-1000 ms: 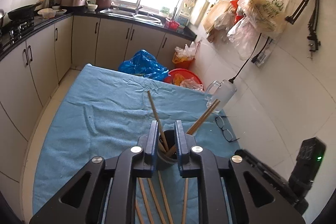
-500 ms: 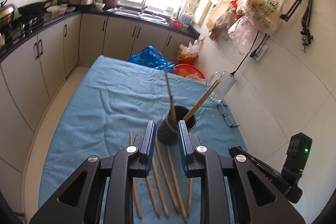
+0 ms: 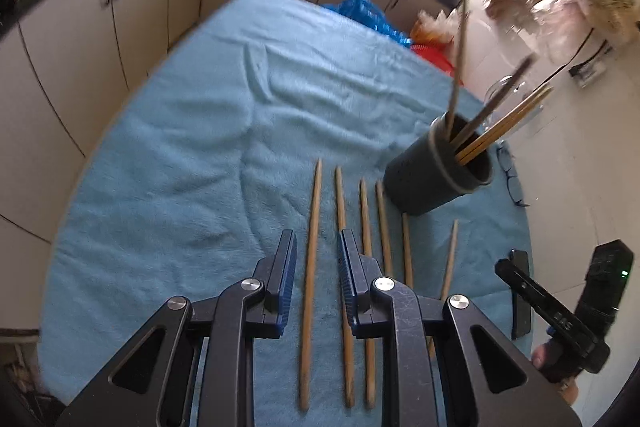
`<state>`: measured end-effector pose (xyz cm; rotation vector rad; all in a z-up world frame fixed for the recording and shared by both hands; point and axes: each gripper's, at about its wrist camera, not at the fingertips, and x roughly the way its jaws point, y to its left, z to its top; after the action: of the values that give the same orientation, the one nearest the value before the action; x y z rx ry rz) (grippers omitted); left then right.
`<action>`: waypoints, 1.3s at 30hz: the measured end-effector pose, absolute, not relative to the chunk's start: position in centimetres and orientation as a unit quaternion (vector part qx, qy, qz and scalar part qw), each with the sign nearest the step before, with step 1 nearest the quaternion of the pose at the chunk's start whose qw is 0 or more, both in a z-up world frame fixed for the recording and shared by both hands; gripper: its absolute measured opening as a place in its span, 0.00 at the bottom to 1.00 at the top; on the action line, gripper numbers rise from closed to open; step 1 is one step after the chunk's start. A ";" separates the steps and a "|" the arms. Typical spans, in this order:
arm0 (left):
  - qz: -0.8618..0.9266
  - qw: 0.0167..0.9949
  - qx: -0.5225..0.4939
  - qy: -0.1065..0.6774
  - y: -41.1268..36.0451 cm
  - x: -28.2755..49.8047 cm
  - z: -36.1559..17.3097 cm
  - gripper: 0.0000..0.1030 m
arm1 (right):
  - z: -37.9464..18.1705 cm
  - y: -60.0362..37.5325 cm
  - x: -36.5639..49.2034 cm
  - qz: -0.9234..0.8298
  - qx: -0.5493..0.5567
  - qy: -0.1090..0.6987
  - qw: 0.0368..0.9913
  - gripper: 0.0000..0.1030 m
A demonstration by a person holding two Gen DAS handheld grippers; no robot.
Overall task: Organize utensils
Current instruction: 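Return the right tool to the chopstick row and grasp a chopstick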
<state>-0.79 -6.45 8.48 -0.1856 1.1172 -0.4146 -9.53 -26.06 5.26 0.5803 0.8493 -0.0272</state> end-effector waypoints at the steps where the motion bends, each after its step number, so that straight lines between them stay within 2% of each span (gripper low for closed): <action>1: -0.195 0.821 -0.086 0.530 -6.9 -0.3 7.9 0.20 | 5.2 -26.2 -9.2 -0.012 0.273 0.415 0.868 0.33; 11: -0.223 0.792 -0.039 0.567 -9.2 3.4 2.8 0.20 | 2.8 -27.2 -7.7 -0.063 0.284 0.453 0.843 0.33; 17: -0.273 0.772 -0.036 0.573 -9.7 4.7 2.4 0.20 | 2.0 -26.5 -6.5 -0.099 0.294 0.459 0.832 0.33; 26: -0.284 0.769 0.034 0.571 -12.0 3.8 1.9 0.20 | 1.7 -26.4 -6.6 -0.145 0.307 0.468 0.816 0.33; 33: -0.271 0.781 0.004 0.563 -11.0 3.6 1.9 0.20 | 0.7 -24.8 -4.5 -0.130 0.268 0.495 0.816 0.33; 36: -0.254 0.794 0.010 0.553 -11.6 3.4 1.9 0.17 | 0.6 -23.2 -4.1 -0.137 0.198 0.510 0.826 0.25; 37: -0.242 0.800 0.023 0.548 -12.0 3.2 1.9 0.14 | 0.6 -22.8 -3.9 -0.140 0.172 0.515 0.828 0.14; 38: -0.231 0.805 0.031 0.545 -12.2 3.2 1.9 0.06 | 0.6 -22.7 -4.0 -0.139 0.165 0.515 0.830 0.11; 39: -0.226 0.808 0.030 0.543 -12.3 3.1 1.9 0.06 | 0.6 -22.8 -4.0 -0.134 0.166 0.513 0.831 0.10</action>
<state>3.09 -12.31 1.86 0.0646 1.1624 -0.4837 -4.02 -22.81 0.65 0.3517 1.0877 -0.2847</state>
